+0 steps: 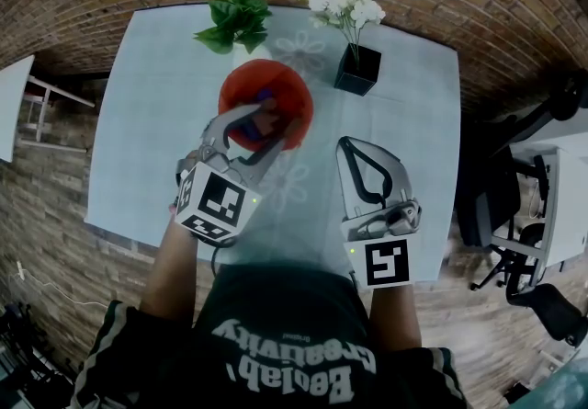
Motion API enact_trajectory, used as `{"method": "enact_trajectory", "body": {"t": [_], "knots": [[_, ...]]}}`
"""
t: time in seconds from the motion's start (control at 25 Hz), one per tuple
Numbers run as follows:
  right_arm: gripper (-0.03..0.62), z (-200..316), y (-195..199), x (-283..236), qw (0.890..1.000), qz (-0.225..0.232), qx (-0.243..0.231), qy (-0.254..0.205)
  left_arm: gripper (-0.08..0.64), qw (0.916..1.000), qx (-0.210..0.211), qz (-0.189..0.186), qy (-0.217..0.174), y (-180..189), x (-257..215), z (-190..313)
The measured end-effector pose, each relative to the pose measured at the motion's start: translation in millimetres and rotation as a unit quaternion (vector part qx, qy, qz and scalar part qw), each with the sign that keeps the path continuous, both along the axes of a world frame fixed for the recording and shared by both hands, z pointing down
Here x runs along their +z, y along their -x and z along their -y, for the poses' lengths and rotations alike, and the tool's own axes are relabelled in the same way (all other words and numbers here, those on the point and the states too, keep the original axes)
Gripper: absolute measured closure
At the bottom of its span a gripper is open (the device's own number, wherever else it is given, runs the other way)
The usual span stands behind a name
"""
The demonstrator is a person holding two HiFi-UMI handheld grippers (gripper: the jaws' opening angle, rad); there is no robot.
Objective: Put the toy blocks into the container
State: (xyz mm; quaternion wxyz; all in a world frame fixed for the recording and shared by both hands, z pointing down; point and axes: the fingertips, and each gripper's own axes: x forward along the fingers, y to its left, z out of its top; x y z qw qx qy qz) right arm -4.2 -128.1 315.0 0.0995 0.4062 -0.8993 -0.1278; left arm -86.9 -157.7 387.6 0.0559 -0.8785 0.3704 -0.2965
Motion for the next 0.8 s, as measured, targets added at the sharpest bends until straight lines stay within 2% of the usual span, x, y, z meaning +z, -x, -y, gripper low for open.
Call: {"method": "enact_trajectory", "body": {"t": [0.08, 0.12, 0.16, 0.8], "knots": [[0.585, -1, -1, -1, 1.000, -0.002, 0.000, -0.001, 0.358, 0.9999, -0.011, 0.001, -0.009, 3, -3, 1], [0.586, -1, -1, -1, 1.000, -0.002, 0.001, -0.001, 0.434, 0.9996, -0.021, 0.003, -0.019, 6, -6, 2], [0.584, -2, -1, -2, 1.000, -0.002, 0.001, -0.001, 0.558, 0.9991, -0.030, 0.007, -0.028, 9, -8, 3], [0.584, -19, 9, -10, 1.000, -0.006, -0.005, -0.012, 0.560, 0.9980, -0.048, 0.027, -0.030, 25, -12, -12]]}}
